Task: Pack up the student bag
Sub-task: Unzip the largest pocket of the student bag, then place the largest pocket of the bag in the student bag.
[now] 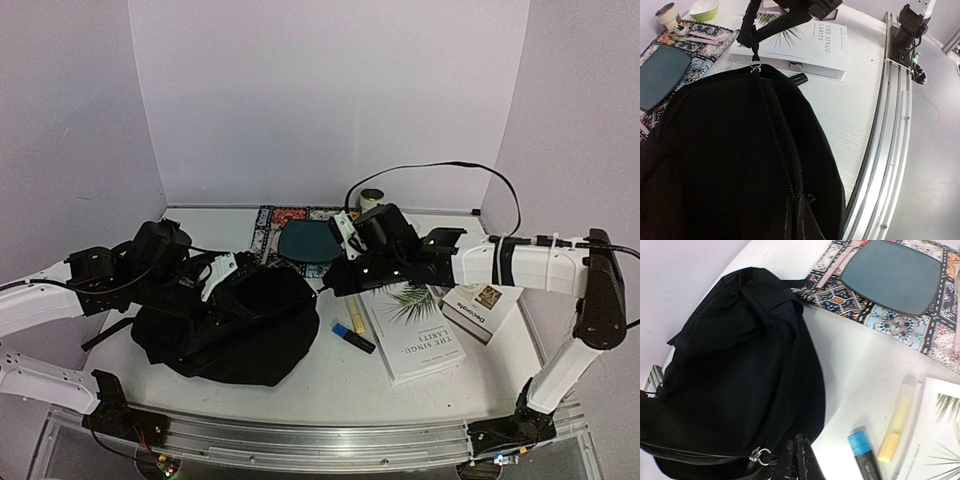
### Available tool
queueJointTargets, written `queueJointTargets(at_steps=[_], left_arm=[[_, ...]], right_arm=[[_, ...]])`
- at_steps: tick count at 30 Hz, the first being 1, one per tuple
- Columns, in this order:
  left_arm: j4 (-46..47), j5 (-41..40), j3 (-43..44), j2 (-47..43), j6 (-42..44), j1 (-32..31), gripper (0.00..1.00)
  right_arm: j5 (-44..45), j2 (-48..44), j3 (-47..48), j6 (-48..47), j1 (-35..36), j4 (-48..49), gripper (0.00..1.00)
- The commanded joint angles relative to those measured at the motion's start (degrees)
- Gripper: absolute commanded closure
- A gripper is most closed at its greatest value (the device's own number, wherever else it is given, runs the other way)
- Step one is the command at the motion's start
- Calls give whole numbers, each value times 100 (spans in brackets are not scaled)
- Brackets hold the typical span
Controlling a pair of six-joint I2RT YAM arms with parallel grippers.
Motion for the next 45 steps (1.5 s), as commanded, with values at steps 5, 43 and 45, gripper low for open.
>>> queueJointTargets(at_steps=[5,43,45], left_arm=[[-574,-584,321,-473,-82,0,100],[-231,278,1060,947,-407,190,32],[-64,428,1106,1040,-451,175,31]], right_arm=[[732,-173,7,-356,-565,-333,100],[-753,329,158,-49,740,444,100],[-644,285,66,2,737,452,100]])
